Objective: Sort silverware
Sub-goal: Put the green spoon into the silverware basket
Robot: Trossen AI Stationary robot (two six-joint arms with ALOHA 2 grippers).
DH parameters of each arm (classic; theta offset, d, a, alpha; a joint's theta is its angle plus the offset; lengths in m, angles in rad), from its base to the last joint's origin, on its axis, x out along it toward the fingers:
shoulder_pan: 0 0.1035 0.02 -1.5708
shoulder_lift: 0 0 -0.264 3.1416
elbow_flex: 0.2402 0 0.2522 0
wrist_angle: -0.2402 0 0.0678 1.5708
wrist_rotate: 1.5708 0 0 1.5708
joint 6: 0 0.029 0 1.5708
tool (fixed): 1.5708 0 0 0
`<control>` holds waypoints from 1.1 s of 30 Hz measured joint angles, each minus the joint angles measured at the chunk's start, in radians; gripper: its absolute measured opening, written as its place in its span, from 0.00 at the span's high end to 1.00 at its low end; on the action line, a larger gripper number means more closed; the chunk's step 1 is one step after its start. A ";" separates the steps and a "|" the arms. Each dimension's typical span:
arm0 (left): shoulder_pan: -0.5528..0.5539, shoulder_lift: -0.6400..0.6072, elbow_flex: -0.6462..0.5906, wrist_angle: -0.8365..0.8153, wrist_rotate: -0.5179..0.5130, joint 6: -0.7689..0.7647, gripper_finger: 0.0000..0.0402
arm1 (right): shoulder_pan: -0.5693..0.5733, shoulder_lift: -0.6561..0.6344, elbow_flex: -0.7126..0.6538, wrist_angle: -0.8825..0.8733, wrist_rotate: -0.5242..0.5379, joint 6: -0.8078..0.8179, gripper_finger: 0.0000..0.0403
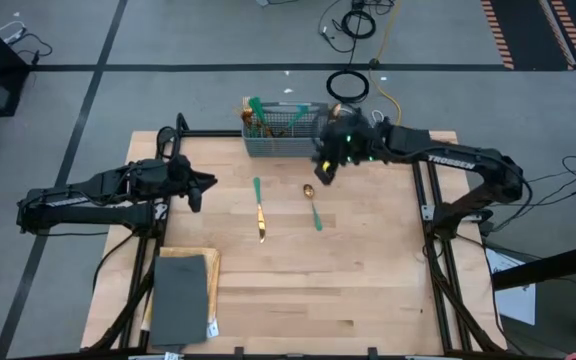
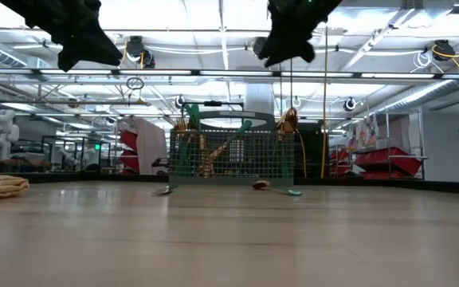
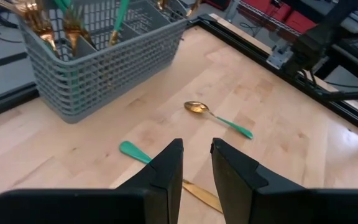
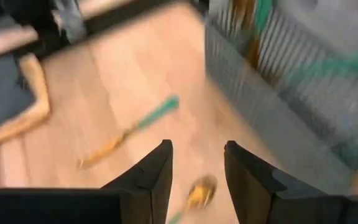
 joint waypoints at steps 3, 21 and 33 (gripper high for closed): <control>0.000 0.000 0.000 0.000 0.019 0.000 0.78 | 0.055 0.008 0.000 -0.120 0.054 0.106 0.67; 0.000 0.000 0.000 -0.001 0.103 -0.008 0.78 | 0.199 0.265 0.000 -0.175 0.226 0.434 0.67; 0.000 0.000 0.000 -0.002 0.131 -0.008 0.78 | 0.198 0.364 0.000 -0.211 0.208 0.580 0.67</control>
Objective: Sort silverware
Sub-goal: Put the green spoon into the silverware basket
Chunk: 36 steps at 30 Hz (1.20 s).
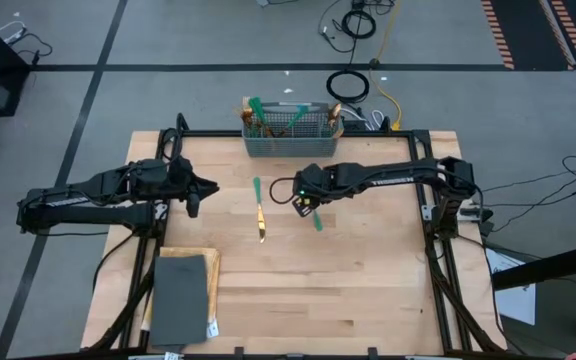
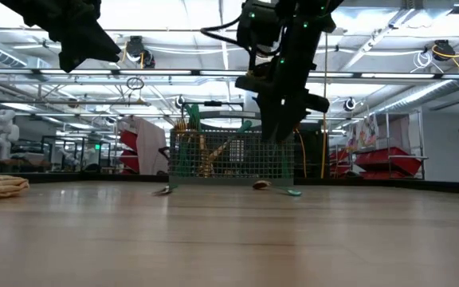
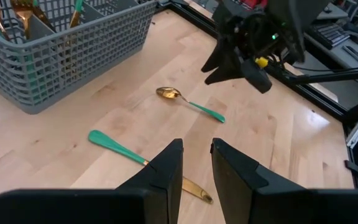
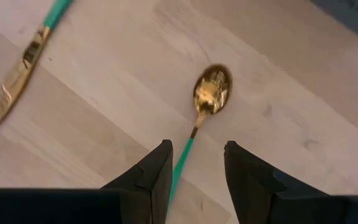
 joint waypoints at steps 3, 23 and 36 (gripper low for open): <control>0.000 0.000 0.000 0.000 0.000 0.000 0.78 | 0.000 0.009 0.000 -0.003 -0.012 0.000 0.67; 0.000 0.000 0.000 0.001 0.000 0.003 0.78 | -0.015 0.036 0.000 0.003 -0.060 0.025 0.47; 0.000 0.000 0.000 -0.002 0.000 0.005 0.78 | -0.031 0.178 0.000 0.101 -0.094 0.005 0.48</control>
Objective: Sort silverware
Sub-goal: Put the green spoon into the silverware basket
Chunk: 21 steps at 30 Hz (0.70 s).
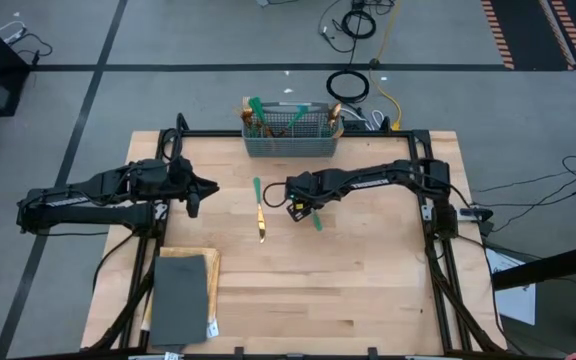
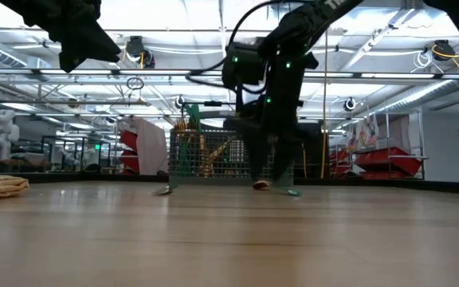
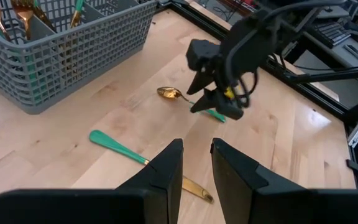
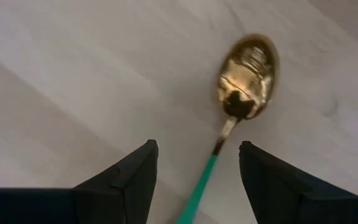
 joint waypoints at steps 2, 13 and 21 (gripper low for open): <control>0.000 0.000 0.000 -0.001 0.000 0.000 0.78 | -0.005 0.020 0.000 -0.007 -0.001 0.001 0.48; 0.000 0.000 0.000 -0.024 0.000 -0.005 0.78 | -0.025 0.090 0.005 -0.014 -0.079 0.045 0.64; 0.000 0.001 0.000 -0.024 -0.002 -0.004 0.78 | -0.038 0.092 0.003 -0.016 -0.096 0.038 0.96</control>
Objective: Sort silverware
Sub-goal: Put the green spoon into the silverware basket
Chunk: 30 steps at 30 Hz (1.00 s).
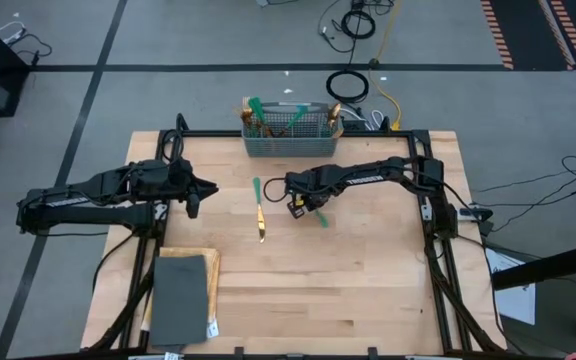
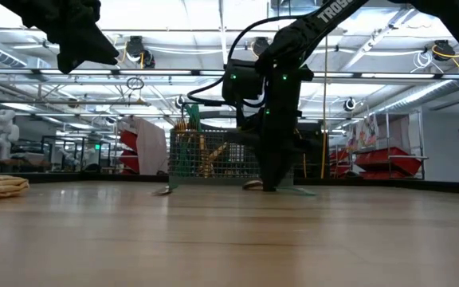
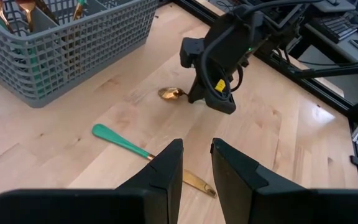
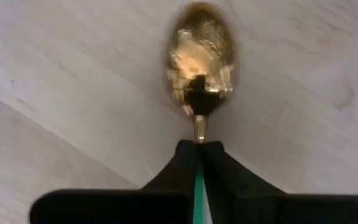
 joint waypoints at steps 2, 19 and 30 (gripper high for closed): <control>0.000 0.000 0.000 0.000 0.000 0.000 0.78 | 0.001 0.000 0.000 0.002 0.000 -0.013 0.98; 0.000 0.000 0.000 0.000 -0.003 -0.001 0.78 | 0.007 -0.046 -0.008 0.133 0.009 -0.031 1.00; 0.000 0.000 0.000 0.000 -0.003 -0.002 0.78 | 0.034 -0.088 -0.007 0.335 0.064 -0.103 1.00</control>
